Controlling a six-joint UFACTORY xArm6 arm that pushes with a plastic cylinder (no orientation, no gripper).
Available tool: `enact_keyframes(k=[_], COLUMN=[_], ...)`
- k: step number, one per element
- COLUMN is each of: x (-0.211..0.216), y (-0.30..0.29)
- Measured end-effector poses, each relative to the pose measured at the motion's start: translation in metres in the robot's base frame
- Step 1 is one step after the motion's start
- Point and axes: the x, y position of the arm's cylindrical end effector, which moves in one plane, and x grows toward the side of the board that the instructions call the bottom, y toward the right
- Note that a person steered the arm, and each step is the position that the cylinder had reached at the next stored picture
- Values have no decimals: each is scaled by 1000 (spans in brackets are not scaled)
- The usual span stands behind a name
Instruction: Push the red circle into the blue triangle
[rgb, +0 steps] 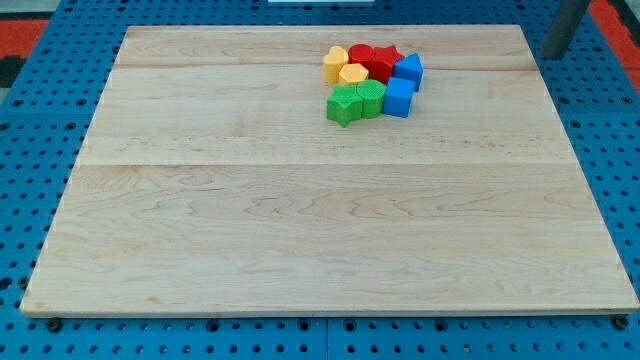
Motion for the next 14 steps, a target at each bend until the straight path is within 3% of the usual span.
enact_keyframes(k=[2, 3, 4, 5, 6, 8, 10, 11, 12, 13, 14], x=[-7, 68, 88, 83, 41, 38, 27, -6, -60, -51, -44], y=[5, -14, -70, -91, -93, -243, -217, -166, -221, -332, -344])
